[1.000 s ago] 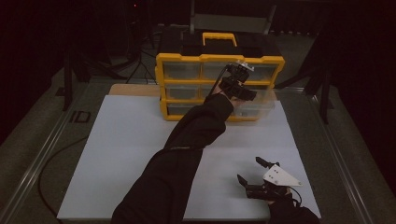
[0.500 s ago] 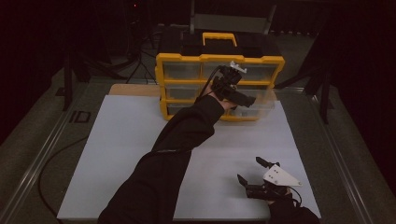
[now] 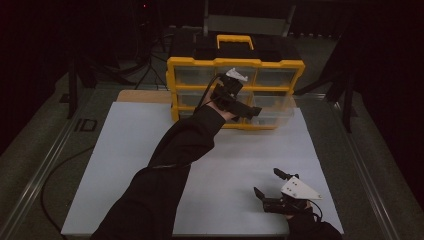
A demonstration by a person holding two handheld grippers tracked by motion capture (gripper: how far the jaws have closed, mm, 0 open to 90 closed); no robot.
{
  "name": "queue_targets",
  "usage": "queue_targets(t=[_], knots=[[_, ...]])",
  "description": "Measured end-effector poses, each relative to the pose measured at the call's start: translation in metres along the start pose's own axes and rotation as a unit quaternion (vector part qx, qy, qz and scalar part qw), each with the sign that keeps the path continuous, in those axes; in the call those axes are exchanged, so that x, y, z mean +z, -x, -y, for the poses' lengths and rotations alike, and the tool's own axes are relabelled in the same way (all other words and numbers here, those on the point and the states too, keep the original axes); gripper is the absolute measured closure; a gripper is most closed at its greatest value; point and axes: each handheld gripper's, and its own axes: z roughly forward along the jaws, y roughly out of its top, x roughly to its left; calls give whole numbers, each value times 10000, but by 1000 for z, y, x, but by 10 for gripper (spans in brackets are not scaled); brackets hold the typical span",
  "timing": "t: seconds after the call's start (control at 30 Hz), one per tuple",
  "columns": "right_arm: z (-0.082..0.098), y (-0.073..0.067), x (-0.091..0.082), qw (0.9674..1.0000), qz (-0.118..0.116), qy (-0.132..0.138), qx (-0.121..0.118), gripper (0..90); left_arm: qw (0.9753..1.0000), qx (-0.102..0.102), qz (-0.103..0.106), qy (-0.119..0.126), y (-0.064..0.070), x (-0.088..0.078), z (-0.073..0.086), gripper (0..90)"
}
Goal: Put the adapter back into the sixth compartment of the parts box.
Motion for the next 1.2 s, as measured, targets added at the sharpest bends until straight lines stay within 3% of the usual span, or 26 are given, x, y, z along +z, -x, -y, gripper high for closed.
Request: queue_targets(t=[0.73,1.2], knots=[[0,-1,1,10000,-10,-22,-28,95,9997,143,106,192,-15,-44,55,0],[0,-1,1,10000,-7,-21,-13,95,9996,177,94,195,-16,-70,91,0]])
